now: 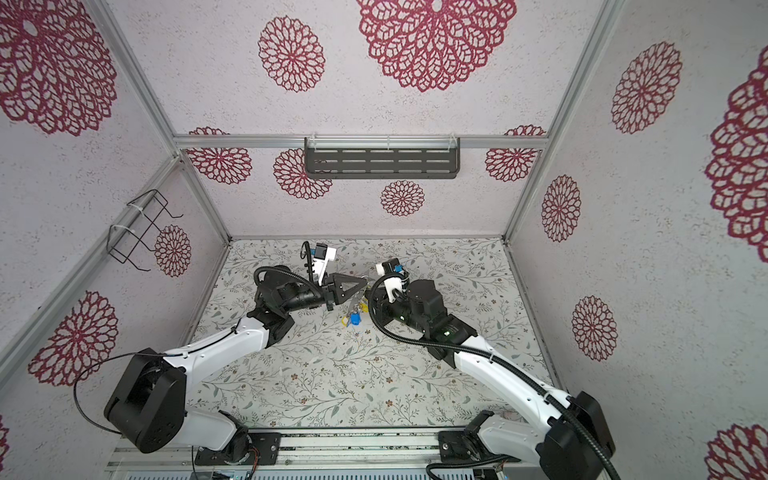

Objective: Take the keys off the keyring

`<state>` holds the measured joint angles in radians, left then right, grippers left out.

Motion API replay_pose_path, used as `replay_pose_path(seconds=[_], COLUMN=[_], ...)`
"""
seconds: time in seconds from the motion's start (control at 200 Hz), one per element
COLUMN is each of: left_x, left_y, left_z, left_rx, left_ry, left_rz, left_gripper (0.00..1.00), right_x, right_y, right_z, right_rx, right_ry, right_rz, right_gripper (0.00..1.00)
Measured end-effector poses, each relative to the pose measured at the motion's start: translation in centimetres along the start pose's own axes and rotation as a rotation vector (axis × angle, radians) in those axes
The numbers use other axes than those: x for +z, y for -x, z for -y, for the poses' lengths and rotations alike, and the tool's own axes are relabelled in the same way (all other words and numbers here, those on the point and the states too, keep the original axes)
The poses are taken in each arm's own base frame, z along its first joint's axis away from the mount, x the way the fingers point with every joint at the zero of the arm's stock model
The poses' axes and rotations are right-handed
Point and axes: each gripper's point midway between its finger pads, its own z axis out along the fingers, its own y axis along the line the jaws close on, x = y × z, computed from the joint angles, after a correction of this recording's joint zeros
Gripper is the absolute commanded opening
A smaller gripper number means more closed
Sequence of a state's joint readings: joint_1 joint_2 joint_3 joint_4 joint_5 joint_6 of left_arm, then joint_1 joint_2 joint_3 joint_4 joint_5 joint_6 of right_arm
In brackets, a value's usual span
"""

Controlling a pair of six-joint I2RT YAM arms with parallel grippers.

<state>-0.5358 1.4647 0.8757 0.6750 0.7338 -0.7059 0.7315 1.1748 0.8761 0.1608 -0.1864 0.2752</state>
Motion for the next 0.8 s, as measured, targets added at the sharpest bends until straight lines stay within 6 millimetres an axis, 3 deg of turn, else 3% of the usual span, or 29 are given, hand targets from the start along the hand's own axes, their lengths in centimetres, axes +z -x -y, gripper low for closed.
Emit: replay_pose_path(seconds=[0.345, 0.47, 0.57, 0.801], left_x=[-0.1, 0.0, 0.2, 0.0], left_y=[-0.6, -0.9, -0.8, 0.0], left_z=[-1.4, -0.9, 0.0, 0.7], left_rx=[-0.001, 0.01, 0.025, 0.049], left_ry=[0.068, 0.061, 0.044, 0.025], left_rz=[0.018, 0.007, 0.008, 0.024], left_gripper=[0.0, 0.0, 0.0, 0.0], right_x=[1.1, -0.4, -2.0, -4.2], right_y=[-0.9, -1.3, -2.0, -3.4], right_z=[0.9, 1.1, 0.9, 1.1], right_rx=[0.016, 0.026, 0.049, 0.076], right_ry=[-0.096, -0.129, -0.116, -0.119], right_rz=[-0.003, 0.027, 0.043, 0.049], right_gripper=[0.0, 0.12, 0.35, 0.37])
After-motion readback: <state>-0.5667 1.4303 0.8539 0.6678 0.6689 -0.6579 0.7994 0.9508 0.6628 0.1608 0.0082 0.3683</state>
